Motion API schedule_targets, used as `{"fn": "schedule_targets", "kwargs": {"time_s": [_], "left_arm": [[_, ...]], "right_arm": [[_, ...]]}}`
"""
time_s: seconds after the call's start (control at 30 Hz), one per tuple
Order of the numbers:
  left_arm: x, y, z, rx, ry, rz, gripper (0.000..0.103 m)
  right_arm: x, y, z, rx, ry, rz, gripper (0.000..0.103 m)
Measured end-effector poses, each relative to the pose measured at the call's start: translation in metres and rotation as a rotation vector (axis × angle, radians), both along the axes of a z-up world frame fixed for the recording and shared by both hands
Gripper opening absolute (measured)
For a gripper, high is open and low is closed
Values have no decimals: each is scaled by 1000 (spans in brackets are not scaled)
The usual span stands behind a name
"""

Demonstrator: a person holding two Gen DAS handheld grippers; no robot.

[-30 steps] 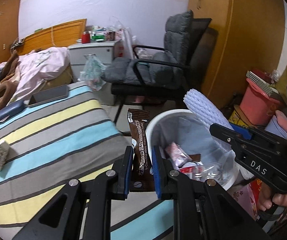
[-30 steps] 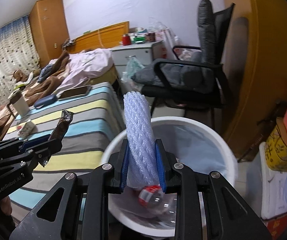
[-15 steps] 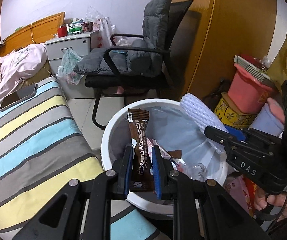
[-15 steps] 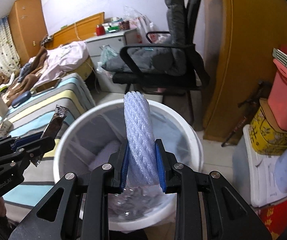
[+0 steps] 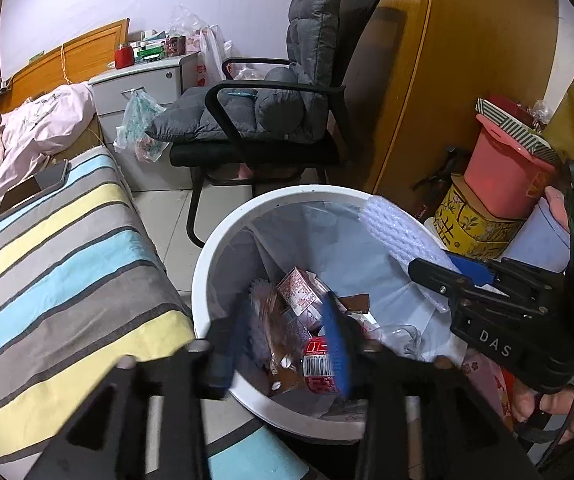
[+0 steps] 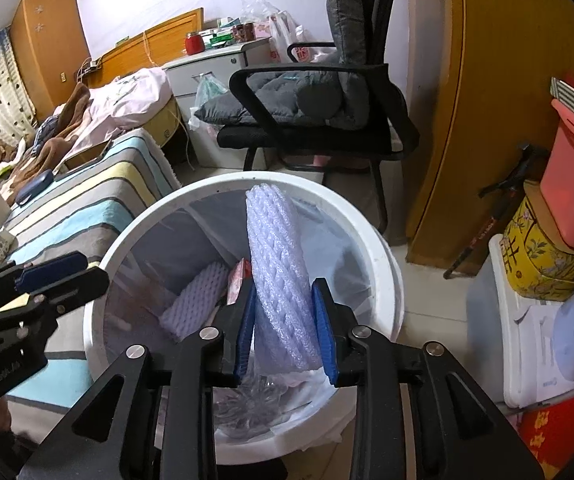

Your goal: Collect trash

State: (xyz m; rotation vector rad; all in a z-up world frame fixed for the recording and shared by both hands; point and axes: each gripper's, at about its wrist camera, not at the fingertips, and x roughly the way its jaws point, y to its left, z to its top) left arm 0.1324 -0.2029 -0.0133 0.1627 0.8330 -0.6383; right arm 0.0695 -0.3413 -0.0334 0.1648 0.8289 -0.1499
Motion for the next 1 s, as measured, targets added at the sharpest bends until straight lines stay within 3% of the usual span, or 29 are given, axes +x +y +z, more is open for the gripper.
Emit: {"fn": "schedule_targets", "kwargs": {"time_s": [0.17, 1.0], "left_arm": [[1, 3, -1, -3, 9, 11, 54], [-16, 60, 24, -46, -61, 117, 59]], "right_arm": [[-1, 2, 1, -7, -7, 5, 54], [-8, 35, 21, -47, -83, 34, 54]]}}
